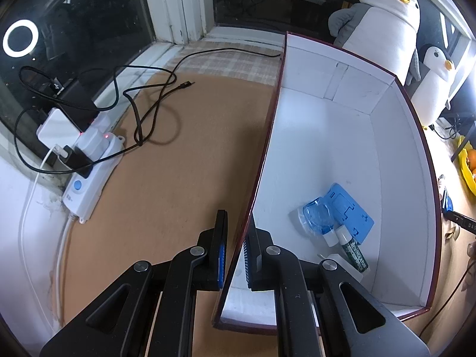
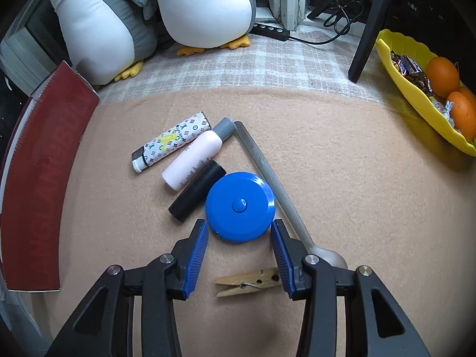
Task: Organize rigid objects
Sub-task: 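Reach the right tool to the blue tape measure and grasp it, then lift the blue tape measure into the box and release it with the right tool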
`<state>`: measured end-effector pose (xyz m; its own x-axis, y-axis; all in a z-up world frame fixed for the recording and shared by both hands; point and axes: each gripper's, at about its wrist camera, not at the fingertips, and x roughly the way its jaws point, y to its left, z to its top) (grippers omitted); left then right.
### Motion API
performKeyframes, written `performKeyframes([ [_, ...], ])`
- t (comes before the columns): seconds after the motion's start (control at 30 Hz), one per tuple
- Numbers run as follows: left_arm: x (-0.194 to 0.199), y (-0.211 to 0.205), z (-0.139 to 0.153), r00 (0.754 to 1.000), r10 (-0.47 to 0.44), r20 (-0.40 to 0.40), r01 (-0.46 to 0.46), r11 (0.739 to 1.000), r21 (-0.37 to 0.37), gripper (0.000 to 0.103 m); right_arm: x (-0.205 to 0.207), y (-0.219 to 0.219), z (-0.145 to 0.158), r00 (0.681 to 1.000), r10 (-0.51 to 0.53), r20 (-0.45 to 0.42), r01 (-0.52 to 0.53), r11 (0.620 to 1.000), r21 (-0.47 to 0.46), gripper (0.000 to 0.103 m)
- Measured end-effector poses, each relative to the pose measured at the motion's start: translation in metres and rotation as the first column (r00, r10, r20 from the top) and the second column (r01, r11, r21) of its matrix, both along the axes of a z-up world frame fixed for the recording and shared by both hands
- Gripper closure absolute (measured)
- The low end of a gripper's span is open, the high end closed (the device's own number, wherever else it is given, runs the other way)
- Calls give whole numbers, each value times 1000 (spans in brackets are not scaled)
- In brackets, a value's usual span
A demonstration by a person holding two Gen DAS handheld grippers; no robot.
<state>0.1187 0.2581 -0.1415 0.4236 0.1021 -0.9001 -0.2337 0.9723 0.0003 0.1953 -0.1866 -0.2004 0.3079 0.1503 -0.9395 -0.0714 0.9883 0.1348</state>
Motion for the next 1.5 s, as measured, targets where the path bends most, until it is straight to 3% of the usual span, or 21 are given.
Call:
performKeyframes([
  [0.57, 5, 0, -3, 1000, 2, -6, -2, 1000, -2, 94, 31, 15, -6, 995, 97, -4, -97, 991, -88, 55],
  [0.97, 3, 2, -7, 1000, 2, -13, -2, 1000, -4, 93, 24, 10, 0, 997, 79, 14, -78, 996, -52, 57],
  [1.23, 1, 2, -8, 1000, 6, -9, -6, 1000, -16, 93, 4, 29, 47, 988, 107, 113, -107, 994, -8, 57],
  [1.5, -5, 4, -8, 1000, 9, 3, -9, 999, -37, 93, -14, 113, 106, 937, 258, 235, -271, 962, 25, 57],
])
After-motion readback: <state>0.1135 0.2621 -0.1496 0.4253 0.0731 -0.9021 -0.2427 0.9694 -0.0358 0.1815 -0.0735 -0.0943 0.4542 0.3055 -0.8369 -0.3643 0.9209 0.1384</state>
